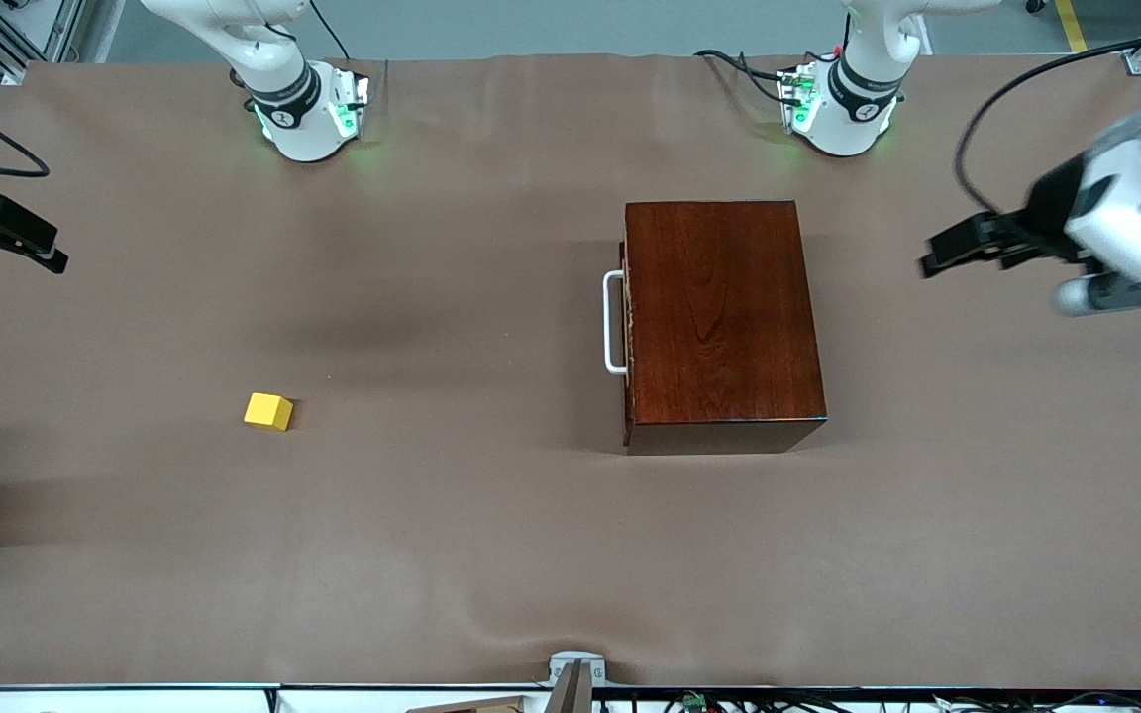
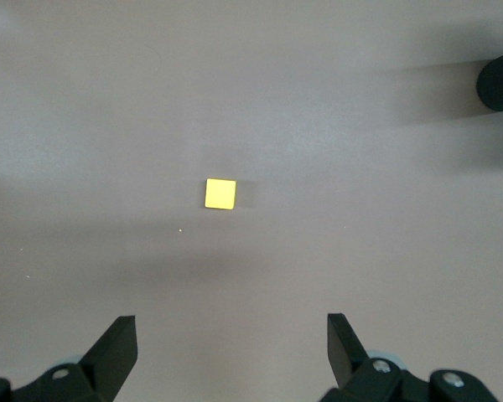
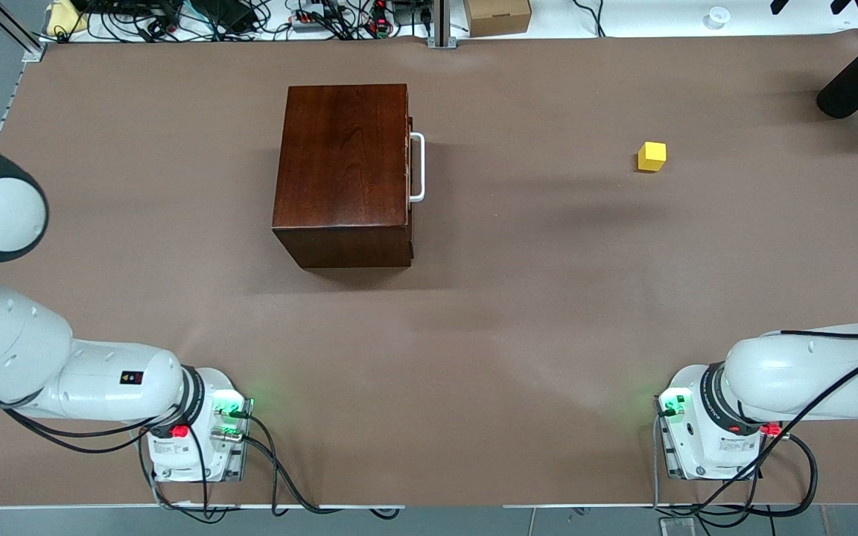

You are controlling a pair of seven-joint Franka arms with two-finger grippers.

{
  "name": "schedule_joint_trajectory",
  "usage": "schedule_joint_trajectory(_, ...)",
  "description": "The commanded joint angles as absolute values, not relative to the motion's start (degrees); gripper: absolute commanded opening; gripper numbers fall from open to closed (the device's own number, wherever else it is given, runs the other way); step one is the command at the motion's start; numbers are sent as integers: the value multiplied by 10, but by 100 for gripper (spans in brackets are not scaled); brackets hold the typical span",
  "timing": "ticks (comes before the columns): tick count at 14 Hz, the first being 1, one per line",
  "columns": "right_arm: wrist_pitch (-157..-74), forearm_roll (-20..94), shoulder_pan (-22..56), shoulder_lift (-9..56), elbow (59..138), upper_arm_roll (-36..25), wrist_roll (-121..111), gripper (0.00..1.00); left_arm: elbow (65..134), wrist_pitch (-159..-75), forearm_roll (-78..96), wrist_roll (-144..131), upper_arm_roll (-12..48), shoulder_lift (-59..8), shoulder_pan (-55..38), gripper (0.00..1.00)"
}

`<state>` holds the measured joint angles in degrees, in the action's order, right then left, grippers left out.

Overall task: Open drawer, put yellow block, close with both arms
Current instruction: 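Move the left gripper to the white drawer handle of the box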

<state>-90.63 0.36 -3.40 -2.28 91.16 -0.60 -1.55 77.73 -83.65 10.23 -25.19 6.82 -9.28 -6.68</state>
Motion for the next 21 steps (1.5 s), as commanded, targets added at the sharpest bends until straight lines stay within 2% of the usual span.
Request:
schedule_joint_trajectory(1,-907,2,-33,-23,909,-6,-19,100,722,-859,105,-355,70,-153,-146,100)
schedule_joint_trajectory(9,-907,2,-33,-23,909,-6,-19,100,710,-1008,74,-532,62,-206,-319,100)
schedule_joint_trajectory(13,-907,2,-33,-23,909,-6,-19,100,665,-1039,-21,-581,54,-278,-397,100)
schedule_joint_trajectory(15,-907,2,-33,-23,909,-6,-19,100,647,-1048,-33,-581,9,-307,-451,100)
schedule_joint_trajectory(19,-907,2,-33,-23,909,-6,-19,100,625,-1070,-34,-577,-129,-370,-580,100)
schedule_joint_trajectory(21,-907,2,-33,-23,909,-6,-19,100,625,-1072,-34,-576,-144,-386,-601,100)
